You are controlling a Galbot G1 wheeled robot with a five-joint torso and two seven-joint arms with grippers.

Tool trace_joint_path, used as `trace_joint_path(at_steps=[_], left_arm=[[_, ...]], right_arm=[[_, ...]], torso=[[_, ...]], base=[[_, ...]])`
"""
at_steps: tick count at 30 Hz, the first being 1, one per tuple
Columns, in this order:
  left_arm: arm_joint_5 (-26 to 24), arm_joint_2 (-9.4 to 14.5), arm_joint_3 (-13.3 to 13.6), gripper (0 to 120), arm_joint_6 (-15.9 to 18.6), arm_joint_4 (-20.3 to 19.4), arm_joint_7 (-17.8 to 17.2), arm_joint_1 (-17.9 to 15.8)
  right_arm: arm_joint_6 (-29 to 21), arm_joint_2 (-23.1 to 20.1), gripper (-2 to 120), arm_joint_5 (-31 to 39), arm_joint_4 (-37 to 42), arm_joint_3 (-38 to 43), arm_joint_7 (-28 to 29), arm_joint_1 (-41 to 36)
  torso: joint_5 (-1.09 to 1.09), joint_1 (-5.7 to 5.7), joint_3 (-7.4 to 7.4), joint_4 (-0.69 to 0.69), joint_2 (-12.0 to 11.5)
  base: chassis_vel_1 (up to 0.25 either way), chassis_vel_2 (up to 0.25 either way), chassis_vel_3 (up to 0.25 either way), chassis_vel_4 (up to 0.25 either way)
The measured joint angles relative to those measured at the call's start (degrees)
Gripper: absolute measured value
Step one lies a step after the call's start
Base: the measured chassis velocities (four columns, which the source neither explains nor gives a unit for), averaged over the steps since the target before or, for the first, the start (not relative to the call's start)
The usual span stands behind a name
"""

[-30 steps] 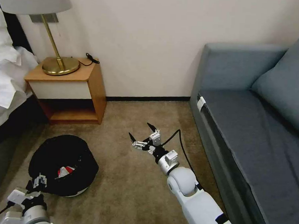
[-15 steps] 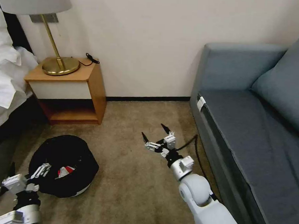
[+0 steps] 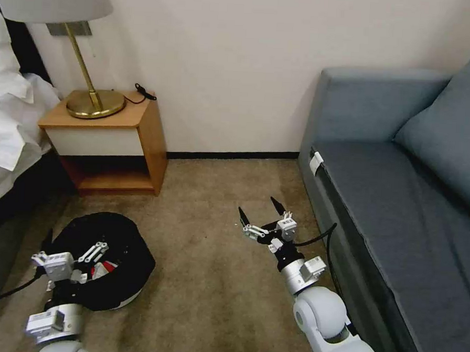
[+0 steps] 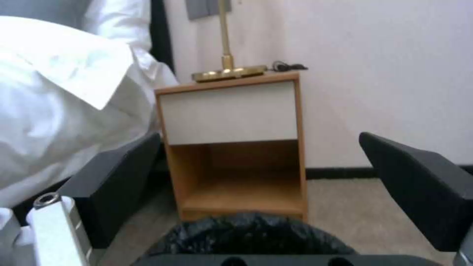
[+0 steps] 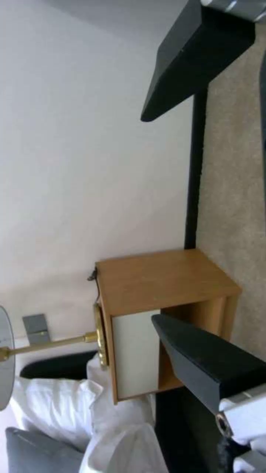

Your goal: Pick up the trash bin, then pick up the garbage on the floor and place it into the trash bin.

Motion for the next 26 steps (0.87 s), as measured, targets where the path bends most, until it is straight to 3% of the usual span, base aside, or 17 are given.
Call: trace_joint_path(at_steps=[4, 26], left_arm=[[0.2, 1.6, 0.9, 100, -0.7, 2.4, 1.3, -0.7], [-0.5, 2.0, 1.8, 100, -0.6, 2.7, 1.8, -1.5]], right_arm=[[1.2, 1.6, 100, -0.9, -0.2, 1.6, -0.8, -1.3], [1.7, 2.2, 100, -1.6, -0.9, 2.7, -1.1, -1.8]], torso=[[0.0, 0.0, 0.0, 0.01, 0.0], [0.0, 0.0, 0.0, 0.0, 0.0]], base=[[0.0, 0.0, 0.0, 0.0], [0.0, 0.0, 0.0, 0.0]])
